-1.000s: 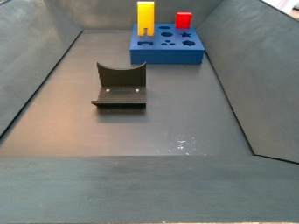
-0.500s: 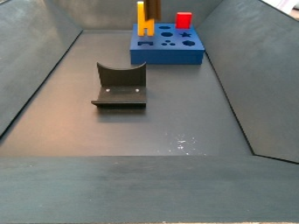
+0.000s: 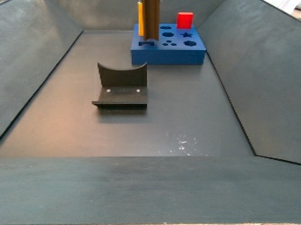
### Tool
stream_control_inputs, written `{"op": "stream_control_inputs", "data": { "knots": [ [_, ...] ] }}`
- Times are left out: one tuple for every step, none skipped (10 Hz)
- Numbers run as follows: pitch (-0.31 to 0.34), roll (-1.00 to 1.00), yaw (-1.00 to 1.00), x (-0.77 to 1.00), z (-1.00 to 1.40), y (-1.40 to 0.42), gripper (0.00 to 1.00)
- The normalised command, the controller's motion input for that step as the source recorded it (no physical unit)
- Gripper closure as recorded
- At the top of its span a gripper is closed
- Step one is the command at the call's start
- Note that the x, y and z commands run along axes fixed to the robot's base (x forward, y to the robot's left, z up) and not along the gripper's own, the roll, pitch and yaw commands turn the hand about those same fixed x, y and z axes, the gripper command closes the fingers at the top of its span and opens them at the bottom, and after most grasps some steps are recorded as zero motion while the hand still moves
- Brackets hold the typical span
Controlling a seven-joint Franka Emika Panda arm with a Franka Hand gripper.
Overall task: Pick up the arch object. Move up. Rotate the arch object. Move to above the board. Insert the arch object.
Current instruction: Insert the arch object.
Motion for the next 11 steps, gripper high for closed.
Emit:
{"op": "stream_control_inputs", "data": {
  "knots": [
    [-0.011,0.0,0.09,0.15,-0.42,0.23,1.0],
    [0.0,-0.02,0.14,0.36,-0.37,0.23,1.0],
    [0.0,-0.04,0.03,0.37,-0.38,0.13,1.0],
    [-0.036,-0.04,0.0,0.33,-0.43,0.0,1.0],
    [-0.103,0.0,0.0,0.2,-0.48,0.0,1.0],
    [-0.119,0.01,0.01,0.0,-0.48,-0.11,1.0],
    [-0.119,0.07,0.02,-0.21,-0.54,-0.07,1.0],
    [-0.064,0.17,0.12,-0.44,-0.62,-0.15,1.0],
    [-0.081,0.1,0.12,-0.28,-0.68,-0.16,1.0],
    [-0.114,0.08,0.09,-0.33,-0.68,-0.21,1.0],
    [-0.15,0.0,0.1,-0.01,-0.65,-0.19,1.0]
  ]
}}
